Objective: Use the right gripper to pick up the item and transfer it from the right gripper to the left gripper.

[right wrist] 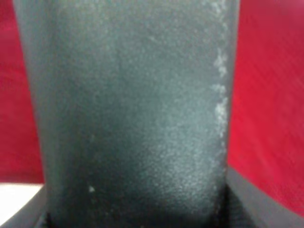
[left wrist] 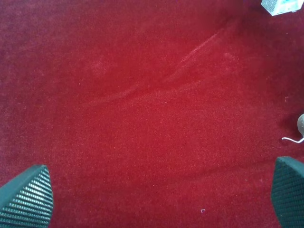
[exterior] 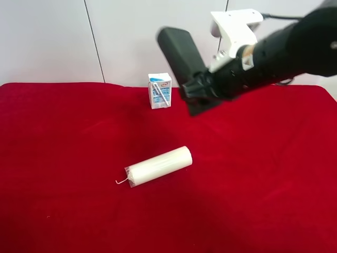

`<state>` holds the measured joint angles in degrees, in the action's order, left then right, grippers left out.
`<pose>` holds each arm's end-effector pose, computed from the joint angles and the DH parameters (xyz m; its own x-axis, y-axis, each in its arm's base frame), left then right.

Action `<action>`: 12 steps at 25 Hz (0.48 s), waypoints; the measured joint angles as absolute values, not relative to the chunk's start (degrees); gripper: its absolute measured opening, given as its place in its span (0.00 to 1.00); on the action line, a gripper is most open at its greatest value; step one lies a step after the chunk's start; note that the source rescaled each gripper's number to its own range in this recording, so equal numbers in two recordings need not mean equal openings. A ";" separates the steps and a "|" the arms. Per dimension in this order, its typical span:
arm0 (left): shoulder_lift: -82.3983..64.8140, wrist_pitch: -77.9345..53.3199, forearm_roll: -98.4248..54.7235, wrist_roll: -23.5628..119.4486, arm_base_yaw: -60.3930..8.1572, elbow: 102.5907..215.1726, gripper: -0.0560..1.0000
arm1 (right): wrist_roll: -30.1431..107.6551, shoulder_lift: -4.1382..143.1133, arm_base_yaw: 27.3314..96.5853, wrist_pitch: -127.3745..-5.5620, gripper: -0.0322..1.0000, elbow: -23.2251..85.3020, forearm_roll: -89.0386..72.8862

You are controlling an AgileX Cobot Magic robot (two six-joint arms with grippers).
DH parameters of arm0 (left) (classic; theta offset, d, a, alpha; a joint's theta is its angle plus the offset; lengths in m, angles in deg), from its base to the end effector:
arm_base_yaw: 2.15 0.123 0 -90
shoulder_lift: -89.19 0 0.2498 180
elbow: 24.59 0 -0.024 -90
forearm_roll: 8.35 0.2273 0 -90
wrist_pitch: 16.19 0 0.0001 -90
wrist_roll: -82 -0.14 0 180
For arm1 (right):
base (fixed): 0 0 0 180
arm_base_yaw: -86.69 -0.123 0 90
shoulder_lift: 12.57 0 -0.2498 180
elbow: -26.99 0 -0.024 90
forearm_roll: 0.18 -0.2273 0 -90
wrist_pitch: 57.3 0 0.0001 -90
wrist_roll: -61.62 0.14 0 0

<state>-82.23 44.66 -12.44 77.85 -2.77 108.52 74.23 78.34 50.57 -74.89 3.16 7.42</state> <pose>0.0518 -0.0093 0.2470 -0.4396 0.0423 -0.8972 0.0832 0.9965 0.0062 0.2651 0.1865 0.2054 -0.5929 -0.3171 -0.7402 -0.5119 0.8580 0.0425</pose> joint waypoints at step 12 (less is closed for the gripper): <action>-82.23 44.66 -12.44 77.85 -2.77 108.52 0.89 | 72.23 78.34 44.97 -65.86 0.15 5.95 7.18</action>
<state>-82.23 44.66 -12.44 77.85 -2.77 108.52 72.23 78.34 44.97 -65.86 5.95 7.18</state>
